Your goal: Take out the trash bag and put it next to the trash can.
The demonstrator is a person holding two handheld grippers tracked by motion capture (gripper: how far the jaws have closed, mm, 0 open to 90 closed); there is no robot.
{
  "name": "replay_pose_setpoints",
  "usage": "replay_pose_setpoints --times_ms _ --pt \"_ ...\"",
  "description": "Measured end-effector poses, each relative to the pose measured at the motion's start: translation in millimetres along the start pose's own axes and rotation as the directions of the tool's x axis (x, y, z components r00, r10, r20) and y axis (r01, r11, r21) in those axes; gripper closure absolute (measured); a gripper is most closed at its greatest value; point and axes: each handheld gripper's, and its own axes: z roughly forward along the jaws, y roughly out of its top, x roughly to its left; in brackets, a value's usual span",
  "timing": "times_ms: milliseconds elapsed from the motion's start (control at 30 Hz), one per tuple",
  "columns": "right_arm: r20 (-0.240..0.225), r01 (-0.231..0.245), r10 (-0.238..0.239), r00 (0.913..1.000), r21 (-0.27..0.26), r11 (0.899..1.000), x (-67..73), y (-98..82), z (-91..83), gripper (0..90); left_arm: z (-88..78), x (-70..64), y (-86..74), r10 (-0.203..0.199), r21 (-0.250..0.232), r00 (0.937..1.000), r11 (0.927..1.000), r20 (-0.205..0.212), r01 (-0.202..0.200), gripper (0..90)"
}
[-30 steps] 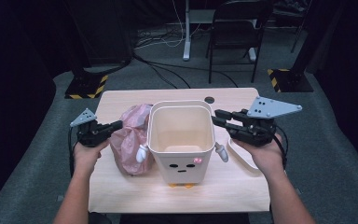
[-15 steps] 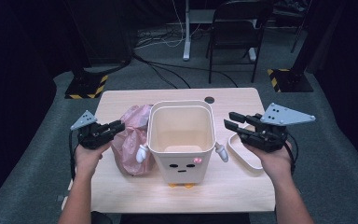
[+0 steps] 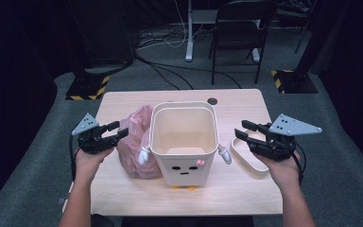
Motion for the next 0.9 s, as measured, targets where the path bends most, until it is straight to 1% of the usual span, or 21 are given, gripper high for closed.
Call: replay_pose_setpoints --times_ms 100,167,267,333,467,567,700,867,900 --pt "0.007 -0.012 0.011 0.9999 0.01 1.0 -2.6 -6.7 1.3 57.2 -1.6 -0.3 0.1 0.001 -0.001 1.0 1.0 0.0 -0.001 46.4" --pt "0.006 -0.01 0.01 0.9999 0.016 1.0 -4.0 -10.0 1.4 57.5 -2.7 -0.4 0.1 -0.003 -0.006 1.0 1.0 0.002 0.003 46.2" --pt "0.009 -0.008 0.007 0.9999 0.024 1.0 -5.4 -15.8 1.6 57.3 -4.8 -0.8 0.4 -0.016 -0.017 0.9997 0.9997 0.019 0.016 46.0" --pt "0.035 -0.011 0.01 0.9993 0.024 1.0 -6.4 -21.9 1.5 54.6 -5.8 -1.6 0.4 -0.014 -0.018 0.9997 0.9997 0.021 0.015 45.9" --pt "0.054 -0.027 0.025 0.9982 0.026 0.999 -10.5 -33.1 2.5 51.0 -6.9 -2.9 -0.2 -0.004 -0.013 0.9999 0.9999 0.012 0.005 45.8" --pt "0.069 -0.048 0.045 0.9966 0.04 0.998 -14.5 -43.7 3.9 49.7 -7.6 -3.1 -0.7 -0.01 -0.014 0.9998 0.9998 0.014 0.01 45.8" --pt "0.078 -0.067 0.063 0.995 0.059 0.996 -18.8 -55.5 6.1 49.6 -9.0 -3.5 -0.5 -0.012 -0.02 0.9998 0.9997 0.017 0.012 45.8" --pt "0.083 -0.076 0.071 0.994 0.067 0.995 -23.0 -65.6 7.9 50.7 -11.8 -6.4 1.6 -0.003 -0.031 0.9998 0.9995 0.022 0.004 45.6" --pt "0.092 -0.074 0.068 0.9934 0.068 0.995 -23.6 -68.5 8.4 51.0 -12.3 -7.2 2.1 0.002 -0.033 0.9997 0.9995 0.023 -0.001 45.5"
